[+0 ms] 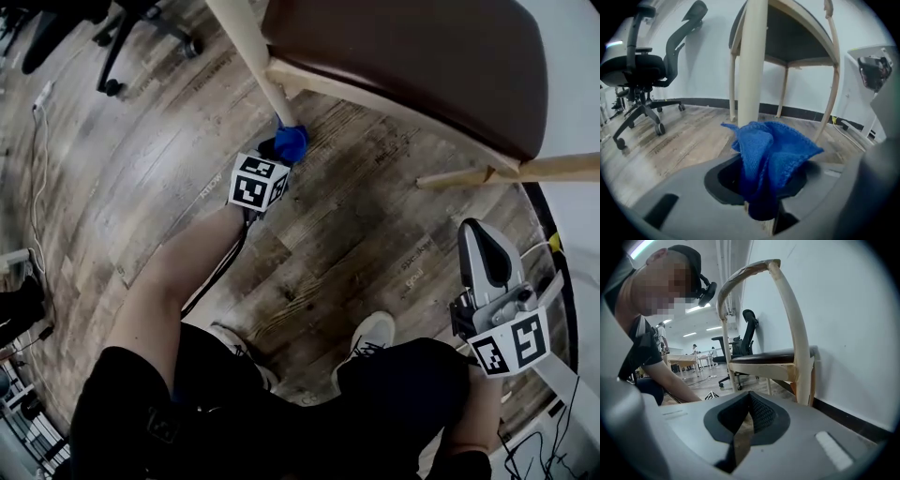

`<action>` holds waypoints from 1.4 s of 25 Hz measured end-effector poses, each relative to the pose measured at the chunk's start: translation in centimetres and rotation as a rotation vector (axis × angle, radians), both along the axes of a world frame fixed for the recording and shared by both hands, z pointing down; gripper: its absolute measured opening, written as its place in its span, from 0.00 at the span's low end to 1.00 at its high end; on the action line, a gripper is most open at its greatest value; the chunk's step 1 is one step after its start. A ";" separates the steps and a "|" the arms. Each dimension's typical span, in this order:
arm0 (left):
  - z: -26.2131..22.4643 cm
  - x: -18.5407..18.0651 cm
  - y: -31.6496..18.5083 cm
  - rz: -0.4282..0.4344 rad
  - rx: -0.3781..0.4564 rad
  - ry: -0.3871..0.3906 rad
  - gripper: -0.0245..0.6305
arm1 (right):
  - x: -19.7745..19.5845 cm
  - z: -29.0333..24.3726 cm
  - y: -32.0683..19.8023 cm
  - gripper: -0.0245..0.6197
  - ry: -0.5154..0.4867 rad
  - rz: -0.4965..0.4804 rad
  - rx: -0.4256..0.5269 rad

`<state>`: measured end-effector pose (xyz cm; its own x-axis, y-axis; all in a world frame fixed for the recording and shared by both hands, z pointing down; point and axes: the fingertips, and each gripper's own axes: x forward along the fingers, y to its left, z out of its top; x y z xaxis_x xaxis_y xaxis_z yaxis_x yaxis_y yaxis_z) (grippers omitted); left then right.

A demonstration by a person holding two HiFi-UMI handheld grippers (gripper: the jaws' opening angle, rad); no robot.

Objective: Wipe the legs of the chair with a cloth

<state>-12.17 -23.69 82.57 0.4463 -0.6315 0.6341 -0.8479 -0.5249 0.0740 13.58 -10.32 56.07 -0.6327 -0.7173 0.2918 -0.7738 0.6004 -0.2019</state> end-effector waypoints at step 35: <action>-14.6 0.5 0.3 0.048 0.043 0.318 0.23 | -3.2 -2.7 1.2 0.05 -0.096 0.011 0.066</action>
